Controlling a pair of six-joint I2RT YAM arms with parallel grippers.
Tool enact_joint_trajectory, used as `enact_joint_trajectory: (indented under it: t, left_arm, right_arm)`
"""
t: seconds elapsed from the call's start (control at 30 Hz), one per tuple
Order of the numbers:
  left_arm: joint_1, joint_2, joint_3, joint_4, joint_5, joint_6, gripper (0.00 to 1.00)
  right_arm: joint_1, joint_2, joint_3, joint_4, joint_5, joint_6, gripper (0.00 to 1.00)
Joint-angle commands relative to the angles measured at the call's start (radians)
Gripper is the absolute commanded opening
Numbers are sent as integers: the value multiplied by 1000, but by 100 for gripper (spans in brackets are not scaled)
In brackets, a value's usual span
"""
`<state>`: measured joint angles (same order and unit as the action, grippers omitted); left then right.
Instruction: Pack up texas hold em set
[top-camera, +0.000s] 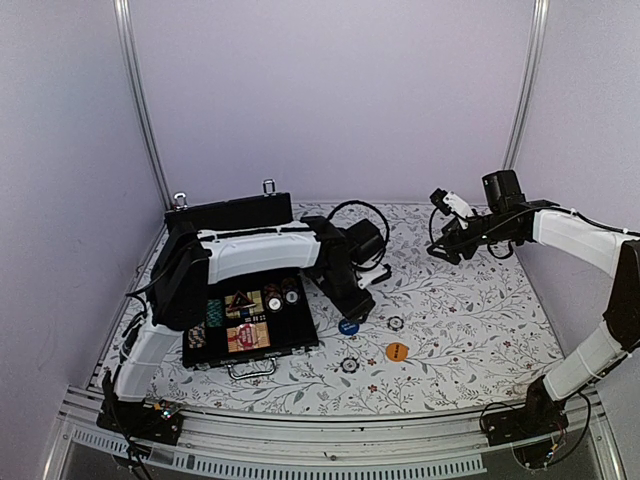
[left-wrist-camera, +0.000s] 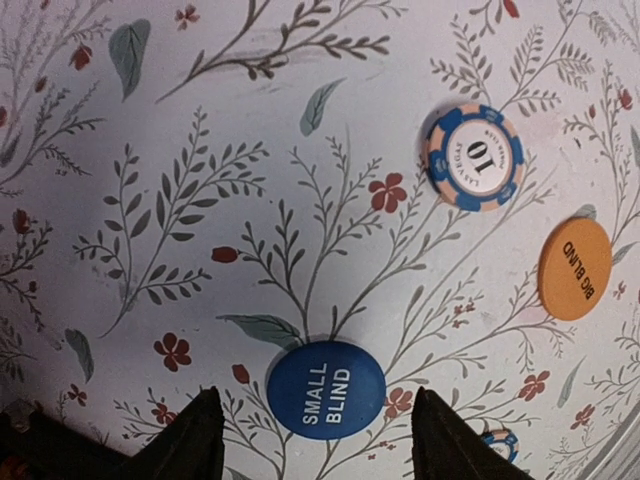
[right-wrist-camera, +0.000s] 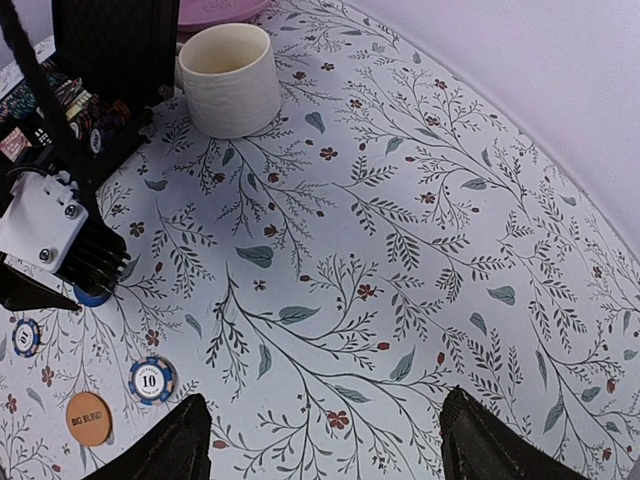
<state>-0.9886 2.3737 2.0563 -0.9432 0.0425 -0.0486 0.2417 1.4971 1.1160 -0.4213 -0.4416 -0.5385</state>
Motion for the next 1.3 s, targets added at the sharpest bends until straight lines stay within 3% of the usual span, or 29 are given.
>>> enact_joint_trajectory:
  t: [0.0, 0.83, 1.27]
  left_arm:
    - [-8, 44, 52, -75, -24, -12, 65]
    - [-46, 143, 139, -168, -77, 18, 65]
    - [-55, 126, 117, -171, -14, 29, 64]
  right_arm:
    - [-2, 2, -9, 14, 6, -8, 77]
    - [-2, 11, -2, -2, -23, -7, 77]
    - [-2, 22, 3, -12, -37, -6, 77]
